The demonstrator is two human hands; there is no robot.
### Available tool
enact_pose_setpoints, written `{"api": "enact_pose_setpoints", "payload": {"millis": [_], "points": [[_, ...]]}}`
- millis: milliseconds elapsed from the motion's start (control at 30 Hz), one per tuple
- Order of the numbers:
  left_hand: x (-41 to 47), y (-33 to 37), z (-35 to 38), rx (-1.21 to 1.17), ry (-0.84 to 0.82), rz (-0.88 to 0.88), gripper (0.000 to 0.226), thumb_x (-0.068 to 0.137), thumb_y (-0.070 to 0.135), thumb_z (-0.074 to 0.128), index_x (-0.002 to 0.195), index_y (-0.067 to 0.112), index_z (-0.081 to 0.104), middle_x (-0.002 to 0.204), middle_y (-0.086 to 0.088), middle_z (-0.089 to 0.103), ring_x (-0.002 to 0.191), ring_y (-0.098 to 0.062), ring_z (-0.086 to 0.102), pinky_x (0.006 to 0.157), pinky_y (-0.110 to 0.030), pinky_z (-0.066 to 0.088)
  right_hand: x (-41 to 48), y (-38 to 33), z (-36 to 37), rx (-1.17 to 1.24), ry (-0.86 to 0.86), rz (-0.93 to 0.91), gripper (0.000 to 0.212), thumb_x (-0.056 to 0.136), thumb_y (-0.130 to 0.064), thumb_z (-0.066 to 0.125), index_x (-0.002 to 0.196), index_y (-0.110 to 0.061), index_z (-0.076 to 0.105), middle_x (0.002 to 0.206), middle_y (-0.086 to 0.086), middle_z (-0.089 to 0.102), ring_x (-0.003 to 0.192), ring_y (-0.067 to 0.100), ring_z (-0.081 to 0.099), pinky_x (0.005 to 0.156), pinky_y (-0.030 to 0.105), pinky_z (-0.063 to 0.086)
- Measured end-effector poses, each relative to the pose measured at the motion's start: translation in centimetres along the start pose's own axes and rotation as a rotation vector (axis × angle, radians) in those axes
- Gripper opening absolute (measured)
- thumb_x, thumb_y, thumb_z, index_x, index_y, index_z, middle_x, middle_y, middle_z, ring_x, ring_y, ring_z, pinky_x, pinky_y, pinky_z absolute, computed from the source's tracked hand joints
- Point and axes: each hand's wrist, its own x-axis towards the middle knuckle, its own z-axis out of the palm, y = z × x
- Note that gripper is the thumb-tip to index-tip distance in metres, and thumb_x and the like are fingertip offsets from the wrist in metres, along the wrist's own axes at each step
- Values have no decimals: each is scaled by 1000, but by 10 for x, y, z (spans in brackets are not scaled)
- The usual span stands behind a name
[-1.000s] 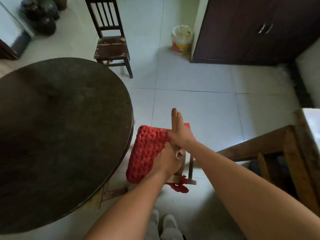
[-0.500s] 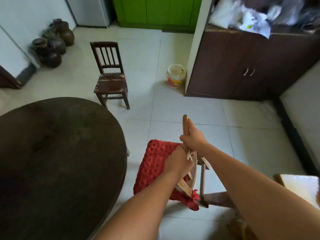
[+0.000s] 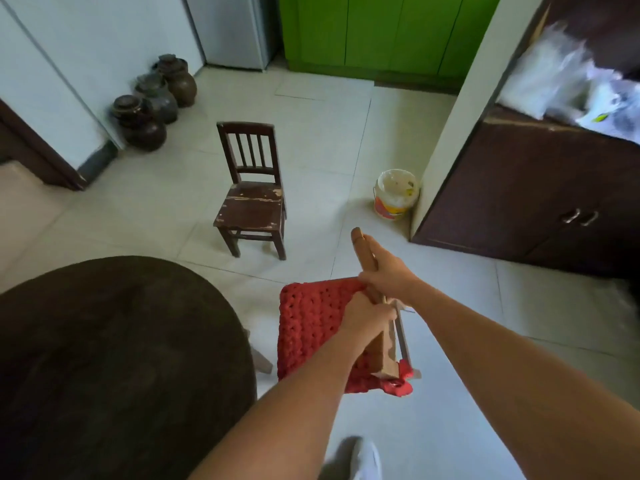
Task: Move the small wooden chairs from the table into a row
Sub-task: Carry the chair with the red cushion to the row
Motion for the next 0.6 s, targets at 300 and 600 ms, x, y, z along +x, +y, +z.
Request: {"api": "enact_pose_setpoints", "payload": {"millis": [300, 600], "points": [[155, 109, -5, -274, 49, -12, 39, 78, 21, 68, 113, 10, 56, 105, -19, 70, 90, -32, 70, 73, -51, 59, 188, -20, -76, -177, -235, -242, 83, 83, -7, 60, 151, -29, 18, 128, 14, 55, 113, 31, 53, 94, 37, 42], [324, 192, -13, -497, 452, -13, 35, 83, 13, 63, 117, 8, 56, 109, -13, 67, 97, -29, 66, 85, -49, 55, 388, -41, -97, -356, -509, -362, 77, 84, -7, 61, 148, -32, 27, 139, 8, 50, 122, 28, 47, 96, 35, 36]]}}
